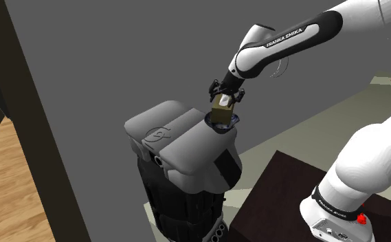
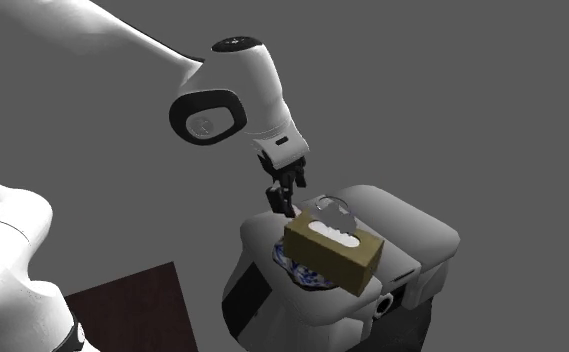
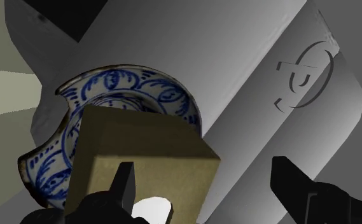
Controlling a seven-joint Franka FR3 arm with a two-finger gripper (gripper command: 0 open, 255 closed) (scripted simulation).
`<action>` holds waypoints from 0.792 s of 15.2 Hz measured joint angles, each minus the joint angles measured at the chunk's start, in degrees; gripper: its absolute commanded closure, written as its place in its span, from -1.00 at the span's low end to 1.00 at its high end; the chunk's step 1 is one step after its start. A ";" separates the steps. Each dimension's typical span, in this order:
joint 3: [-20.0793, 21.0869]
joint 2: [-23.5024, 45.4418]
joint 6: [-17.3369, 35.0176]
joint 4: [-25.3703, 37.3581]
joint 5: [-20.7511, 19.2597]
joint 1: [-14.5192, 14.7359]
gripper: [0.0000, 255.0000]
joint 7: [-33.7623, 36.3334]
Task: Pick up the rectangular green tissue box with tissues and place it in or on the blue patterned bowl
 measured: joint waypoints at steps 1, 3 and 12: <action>0.00 0.00 0.00 0.00 0.00 0.00 -1.00 0.00; 0.02 -0.78 -1.07 0.32 -0.31 -0.16 -1.00 0.33; -0.71 -6.21 -7.94 1.62 -1.68 -1.08 -1.00 1.01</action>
